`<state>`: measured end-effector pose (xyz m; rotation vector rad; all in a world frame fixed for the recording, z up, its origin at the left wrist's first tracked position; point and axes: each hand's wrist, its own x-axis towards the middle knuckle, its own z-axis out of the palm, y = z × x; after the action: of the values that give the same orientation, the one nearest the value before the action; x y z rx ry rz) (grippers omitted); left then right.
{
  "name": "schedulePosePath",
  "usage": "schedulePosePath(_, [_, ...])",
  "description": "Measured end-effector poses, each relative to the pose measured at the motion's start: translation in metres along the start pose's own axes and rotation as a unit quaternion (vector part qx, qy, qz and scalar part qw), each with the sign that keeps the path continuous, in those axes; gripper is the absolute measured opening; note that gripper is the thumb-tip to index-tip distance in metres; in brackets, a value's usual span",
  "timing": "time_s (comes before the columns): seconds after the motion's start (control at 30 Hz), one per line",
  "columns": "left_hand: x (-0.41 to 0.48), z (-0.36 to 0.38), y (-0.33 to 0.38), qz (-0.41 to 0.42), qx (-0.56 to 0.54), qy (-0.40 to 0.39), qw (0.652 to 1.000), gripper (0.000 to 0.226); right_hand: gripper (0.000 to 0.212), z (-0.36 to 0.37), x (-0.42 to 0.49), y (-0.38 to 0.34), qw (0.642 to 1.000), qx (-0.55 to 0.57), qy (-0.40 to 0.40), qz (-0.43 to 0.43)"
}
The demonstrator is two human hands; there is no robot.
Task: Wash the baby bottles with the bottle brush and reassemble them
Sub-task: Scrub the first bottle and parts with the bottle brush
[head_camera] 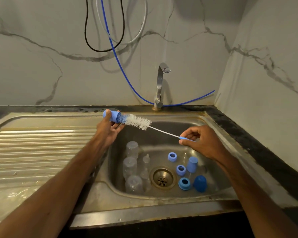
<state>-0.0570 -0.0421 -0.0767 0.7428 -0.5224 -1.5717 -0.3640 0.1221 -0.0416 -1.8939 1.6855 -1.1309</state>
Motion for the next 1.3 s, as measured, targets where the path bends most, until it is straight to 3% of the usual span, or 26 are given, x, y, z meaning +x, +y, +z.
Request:
schedulePosePath(0.07, [0.001,0.000,-0.001,-0.002,0.011,-0.006,1.000,0.051,0.002,-0.001,0.000,0.002,0.999,-0.033,0.016,-0.014])
schedulePosePath(0.23, [-0.001,0.004,-0.002,0.002,0.019,-0.002,1.000,0.051,0.032,-0.001,-0.002,0.001,0.998,-0.053,-0.032,0.000])
schedulePosePath(0.47, [0.002,0.003,-0.004,-0.006,-0.004,-0.013,1.000,0.051,0.006,-0.004,0.003,0.006,0.997,-0.033,0.050,-0.046])
schedulePosePath(0.63, [0.000,0.007,-0.003,-0.012,-0.001,-0.024,1.000,0.045,0.042,-0.003,0.001,0.009,0.998,-0.054,-0.021,0.014])
schedulePosePath(0.77, [0.001,0.005,-0.003,-0.003,-0.002,-0.018,1.000,0.047,0.022,-0.003,0.001,0.005,1.000,0.005,-0.020,0.013])
schedulePosePath(0.9, [-0.001,0.003,-0.004,0.002,0.005,-0.025,1.000,0.053,0.012,-0.005,0.002,0.007,0.999,-0.040,0.013,-0.020])
schedulePosePath(1.0, [-0.005,0.005,-0.004,0.004,0.018,-0.024,1.000,0.056,0.035,-0.002,0.002,0.012,0.997,-0.069,-0.026,-0.003])
schedulePosePath(1.07, [-0.004,0.006,-0.003,0.000,0.010,-0.015,1.000,0.056,0.045,0.000,0.002,0.011,0.997,-0.026,-0.069,0.039])
schedulePosePath(1.13, [-0.005,0.007,-0.002,0.002,0.007,-0.011,1.000,0.056,0.036,0.000,0.002,0.007,0.996,0.002,-0.072,0.043])
schedulePosePath(1.3, [-0.006,0.007,-0.004,0.004,0.017,-0.004,1.000,0.057,0.007,-0.003,0.002,0.008,1.000,-0.016,0.003,-0.011])
